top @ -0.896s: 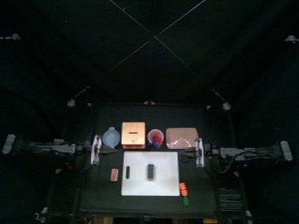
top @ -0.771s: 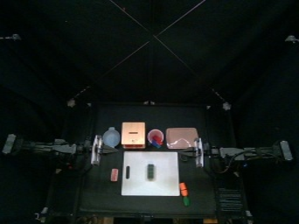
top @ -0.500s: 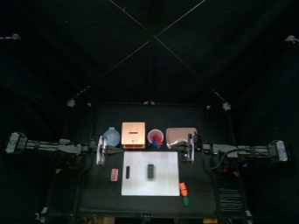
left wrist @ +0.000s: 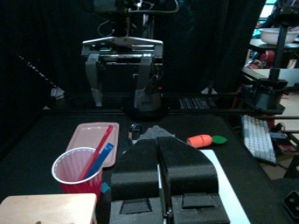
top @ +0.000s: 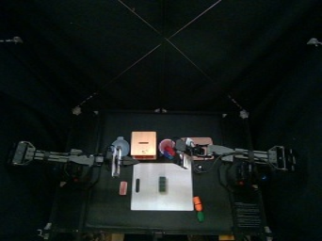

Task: Cut the sushi into 4 pieces with the knife
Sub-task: Pick up the knife at its handle with right hand

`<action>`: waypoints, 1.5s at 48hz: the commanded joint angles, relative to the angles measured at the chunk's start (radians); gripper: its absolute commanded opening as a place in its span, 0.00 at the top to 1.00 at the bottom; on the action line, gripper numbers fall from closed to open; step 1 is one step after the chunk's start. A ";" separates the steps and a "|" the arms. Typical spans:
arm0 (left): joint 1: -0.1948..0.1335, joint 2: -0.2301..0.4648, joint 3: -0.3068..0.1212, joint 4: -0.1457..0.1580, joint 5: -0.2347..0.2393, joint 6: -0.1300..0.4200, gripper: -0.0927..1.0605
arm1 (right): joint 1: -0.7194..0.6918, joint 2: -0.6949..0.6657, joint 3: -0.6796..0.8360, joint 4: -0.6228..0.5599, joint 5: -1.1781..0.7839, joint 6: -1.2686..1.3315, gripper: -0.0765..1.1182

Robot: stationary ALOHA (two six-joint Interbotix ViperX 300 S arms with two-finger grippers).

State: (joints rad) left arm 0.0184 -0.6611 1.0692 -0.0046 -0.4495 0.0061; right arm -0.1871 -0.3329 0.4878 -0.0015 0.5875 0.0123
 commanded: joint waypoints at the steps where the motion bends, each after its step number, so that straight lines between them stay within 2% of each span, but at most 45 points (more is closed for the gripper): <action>1: 0.009 0.003 -0.017 0.000 -0.009 0.000 0.90 | -0.005 0.038 -0.086 -0.041 0.092 -0.005 0.09; 15: 0.026 0.002 0.002 0.000 -0.009 0.000 0.90 | 0.005 0.198 -0.215 -0.141 0.276 -0.017 0.09; 32: 0.032 0.002 0.011 0.000 -0.009 -0.002 0.90 | -0.008 0.341 -0.311 -0.170 0.411 -0.071 0.09; 48: 0.035 0.002 0.014 0.000 -0.009 0.000 0.90 | -0.014 0.394 -0.354 -0.244 0.488 -0.074 0.12; 59: 0.040 0.000 0.017 0.000 -0.011 0.000 0.90 | -0.028 0.403 -0.357 -0.244 0.489 -0.075 0.24; 72: 0.044 0.002 0.017 0.000 -0.011 0.000 0.90 | -0.035 0.405 -0.367 -0.239 0.494 -0.075 0.47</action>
State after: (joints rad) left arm 0.0568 -0.6596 1.0999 -0.0046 -0.4495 0.0061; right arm -0.2132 0.0920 0.1503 -0.2408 1.0799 -0.0644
